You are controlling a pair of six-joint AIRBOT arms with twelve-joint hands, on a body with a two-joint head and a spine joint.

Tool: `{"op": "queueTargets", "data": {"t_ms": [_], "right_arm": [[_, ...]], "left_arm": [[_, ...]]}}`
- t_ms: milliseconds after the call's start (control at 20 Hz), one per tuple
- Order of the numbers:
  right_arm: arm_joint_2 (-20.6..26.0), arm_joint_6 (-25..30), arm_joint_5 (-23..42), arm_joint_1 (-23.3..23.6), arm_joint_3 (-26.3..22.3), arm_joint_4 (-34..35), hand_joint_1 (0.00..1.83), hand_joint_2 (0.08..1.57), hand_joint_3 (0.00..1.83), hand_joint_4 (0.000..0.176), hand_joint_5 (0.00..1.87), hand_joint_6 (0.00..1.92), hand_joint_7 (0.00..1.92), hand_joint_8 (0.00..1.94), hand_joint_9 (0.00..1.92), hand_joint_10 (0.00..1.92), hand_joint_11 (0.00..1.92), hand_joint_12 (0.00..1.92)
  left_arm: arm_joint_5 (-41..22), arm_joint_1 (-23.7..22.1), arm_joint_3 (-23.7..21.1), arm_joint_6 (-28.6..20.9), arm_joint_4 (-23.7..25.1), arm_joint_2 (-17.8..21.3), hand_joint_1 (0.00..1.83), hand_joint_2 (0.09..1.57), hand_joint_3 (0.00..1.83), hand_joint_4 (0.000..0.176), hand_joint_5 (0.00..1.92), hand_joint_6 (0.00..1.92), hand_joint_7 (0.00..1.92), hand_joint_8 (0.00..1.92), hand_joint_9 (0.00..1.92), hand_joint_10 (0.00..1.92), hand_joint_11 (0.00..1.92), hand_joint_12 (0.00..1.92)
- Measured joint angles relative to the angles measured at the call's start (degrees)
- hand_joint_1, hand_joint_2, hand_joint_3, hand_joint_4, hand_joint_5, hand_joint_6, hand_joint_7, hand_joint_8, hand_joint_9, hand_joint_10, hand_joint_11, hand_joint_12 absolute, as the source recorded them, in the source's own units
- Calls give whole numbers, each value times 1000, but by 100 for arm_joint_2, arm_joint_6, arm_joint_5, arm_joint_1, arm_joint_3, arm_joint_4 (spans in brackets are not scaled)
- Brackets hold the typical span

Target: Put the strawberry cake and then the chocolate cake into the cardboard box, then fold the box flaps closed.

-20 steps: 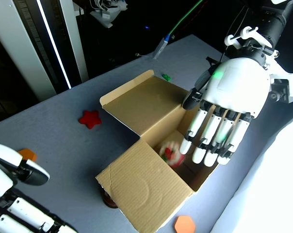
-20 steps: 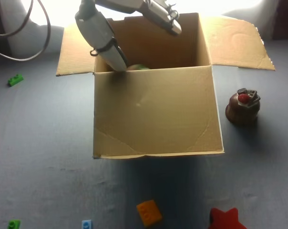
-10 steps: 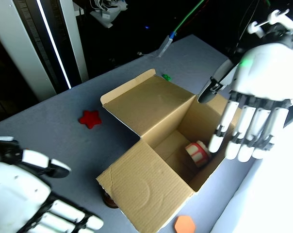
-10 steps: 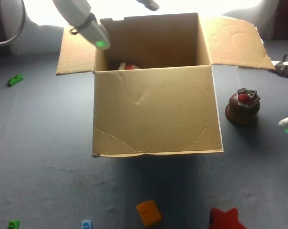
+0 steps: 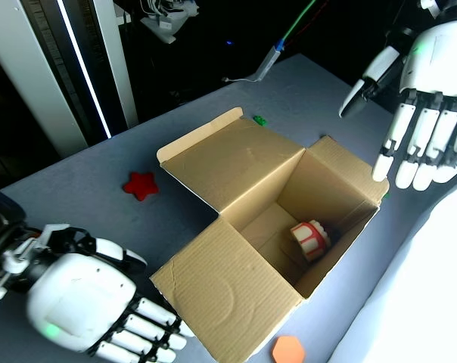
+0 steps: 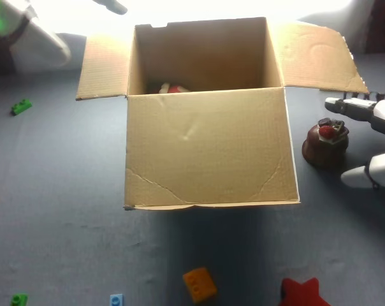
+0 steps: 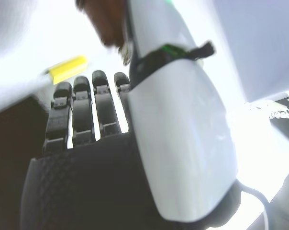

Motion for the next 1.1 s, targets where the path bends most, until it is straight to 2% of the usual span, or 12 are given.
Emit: {"op": "queueTargets", "data": {"t_ms": [50,150,300,400,500,750,850,900,950,1000,1050,1100], "right_arm": [[-98,-7,57,0,90,20,1070,1026,0,32,9,1,34,0,1,0,2,4],[-249,-9,105,0,227,28,1102,1015,0,22,41,14,66,13,25,10,15,15],[-433,-9,116,0,332,20,1065,1019,0,22,1,0,43,5,30,10,24,12],[-514,-9,118,2,387,13,1094,1016,0,35,18,7,38,2,15,3,3,2],[-570,-17,125,2,459,17,1104,1015,0,44,0,0,17,2,11,4,0,0],[-581,-20,144,7,498,13,1089,1022,0,33,19,8,22,8,34,12,19,10],[-581,-17,168,9,498,11,1103,1026,0,24,58,22,30,8,46,16,42,28],[-581,-17,160,28,498,-17,1095,1040,0,22,121,6,49,2,73,3,8,165],[-581,-20,160,46,498,-50,1123,1040,0,0,299,52,265,32,250,59,1,576],[-581,-15,199,48,509,-72,1153,1038,0,0,431,87,447,56,392,135,0,933],[-581,-17,223,48,509,-83,1193,1049,2,0,640,179,695,168,601,302,0,1350],[-581,-11,280,48,509,-83,1188,1072,3,0,723,341,773,369,583,718,53,1515]], "left_arm": [[-22,33,-94,-13,15,151,44,1116,14,39,197,1,233,0,279,3,0,1001],[-33,109,-271,-22,46,402,68,1117,9,49,203,8,237,7,311,16,0,1064],[-66,345,-592,-42,24,804,111,1109,2,47,245,17,299,17,337,21,0,1033],[-55,542,-686,-42,-140,1014,125,1103,0,40,274,18,302,6,360,21,0,1111],[-35,748,-713,9,-256,1158,125,1108,2,36,250,4,275,0,325,3,0,1042],[170,1589,-1049,361,-975,1526,97,1114,2,52,227,3,296,9,349,11,0,1061],[149,1954,-1207,505,-1346,1598,152,1110,0,46,229,2,300,4,380,17,0,1145],[170,2111,-1226,553,-1532,1600,191,1104,0,40,238,5,309,6,392,20,0,1144],[212,2179,-1226,573,-1633,1600,189,1107,0,41,231,2,302,2,378,11,0,1102],[295,2249,-1226,597,-1786,1600,178,1115,3,41,226,0,304,3,367,5,0,1094],[334,2277,-1233,614,-1871,1600,218,1115,2,51,244,6,303,1,365,3,0,1050],[387,2330,-1274,616,-1928,1617,211,1119,3,56,253,9,297,0,366,3,0,1046]]}}
